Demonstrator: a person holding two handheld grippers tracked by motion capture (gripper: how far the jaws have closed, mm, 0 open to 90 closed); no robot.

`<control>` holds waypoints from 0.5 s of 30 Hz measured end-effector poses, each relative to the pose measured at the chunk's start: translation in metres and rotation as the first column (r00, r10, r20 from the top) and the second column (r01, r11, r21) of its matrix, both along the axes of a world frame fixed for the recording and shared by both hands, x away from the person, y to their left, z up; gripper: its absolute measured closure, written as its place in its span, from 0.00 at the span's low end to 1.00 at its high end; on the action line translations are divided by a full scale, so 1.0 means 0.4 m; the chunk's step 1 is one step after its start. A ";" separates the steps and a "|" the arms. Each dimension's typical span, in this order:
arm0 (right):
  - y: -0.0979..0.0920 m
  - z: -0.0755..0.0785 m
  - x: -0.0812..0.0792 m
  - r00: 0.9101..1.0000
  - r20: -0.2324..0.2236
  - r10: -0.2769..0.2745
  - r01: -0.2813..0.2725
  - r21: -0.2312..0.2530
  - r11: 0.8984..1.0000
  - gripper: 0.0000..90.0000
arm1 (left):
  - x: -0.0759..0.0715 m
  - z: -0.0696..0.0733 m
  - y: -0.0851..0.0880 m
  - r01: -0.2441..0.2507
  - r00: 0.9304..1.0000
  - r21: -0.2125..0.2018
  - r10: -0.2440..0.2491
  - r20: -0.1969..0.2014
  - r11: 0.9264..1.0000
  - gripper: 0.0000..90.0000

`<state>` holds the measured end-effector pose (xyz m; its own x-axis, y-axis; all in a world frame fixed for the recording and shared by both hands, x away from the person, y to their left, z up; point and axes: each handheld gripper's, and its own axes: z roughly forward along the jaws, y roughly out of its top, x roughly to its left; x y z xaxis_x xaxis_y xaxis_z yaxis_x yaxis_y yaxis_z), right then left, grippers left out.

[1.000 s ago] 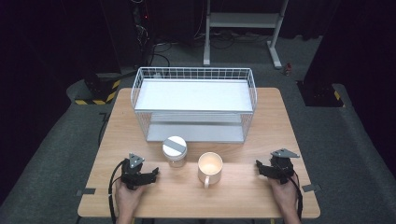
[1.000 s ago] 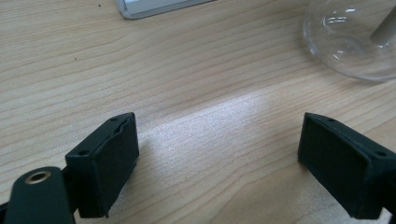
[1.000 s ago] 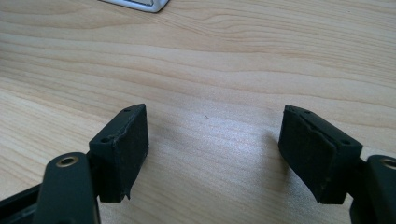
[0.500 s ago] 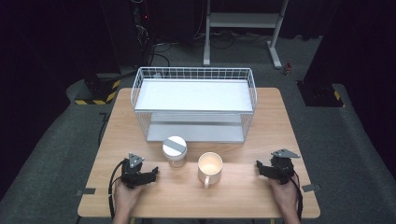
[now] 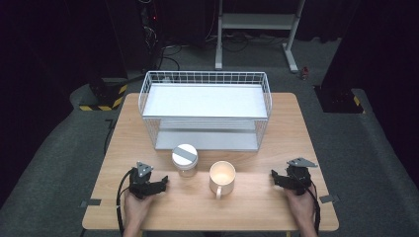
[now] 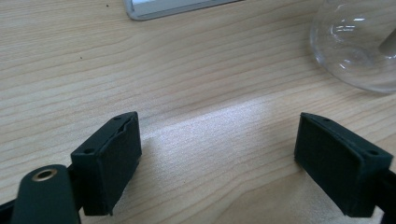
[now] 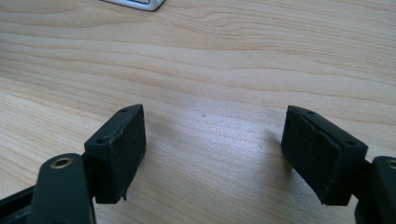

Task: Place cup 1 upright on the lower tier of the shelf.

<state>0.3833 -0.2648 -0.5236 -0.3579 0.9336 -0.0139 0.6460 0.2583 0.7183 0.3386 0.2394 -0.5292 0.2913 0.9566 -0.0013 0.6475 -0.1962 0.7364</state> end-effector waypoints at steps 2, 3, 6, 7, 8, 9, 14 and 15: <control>0.000 0.000 0.000 1.000 0.000 -0.001 0.001 0.000 1.000 0.25 | 0.000 0.000 -0.001 0.001 1.000 -0.001 -0.001 -0.001 1.000 0.16; 0.000 0.000 0.000 1.000 0.000 -0.001 0.001 0.000 1.000 0.25 | 0.000 0.000 -0.001 0.001 1.000 -0.001 -0.001 -0.001 1.000 0.16; 0.000 0.000 0.000 1.000 0.000 -0.001 0.001 0.000 1.000 0.25 | -0.001 0.002 -0.005 0.010 1.000 -0.020 -0.010 -0.003 1.000 0.16; 0.000 0.000 0.000 1.000 0.001 0.000 0.000 -0.001 1.000 0.25 | -0.002 0.004 -0.005 0.013 1.000 -0.027 -0.013 -0.003 1.000 0.16; 0.000 0.000 0.000 1.000 0.001 0.000 0.000 -0.001 1.000 0.25 | -0.003 0.007 -0.006 0.018 1.000 -0.027 -0.018 0.004 0.999 0.16; 0.000 0.000 0.000 1.000 0.001 0.000 0.000 -0.001 1.000 0.25 | -0.003 0.007 -0.006 0.018 1.000 -0.027 -0.018 0.004 0.999 0.16; 0.000 0.000 0.000 1.000 0.001 0.000 0.000 -0.001 1.000 0.25 | -0.014 0.014 -0.009 0.042 0.999 -0.040 -0.042 0.006 0.998 0.15; 0.000 0.000 0.000 1.000 0.000 -0.001 0.001 0.000 1.000 0.25 | -0.017 0.017 -0.008 0.046 0.999 -0.047 -0.046 0.004 0.998 0.14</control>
<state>0.3834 -0.2648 -0.5236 -0.3573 0.9339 -0.0141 0.6461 0.2580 0.7183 0.3320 0.2361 -0.5224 0.3350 0.9411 -0.0452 0.6367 -0.1908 0.7471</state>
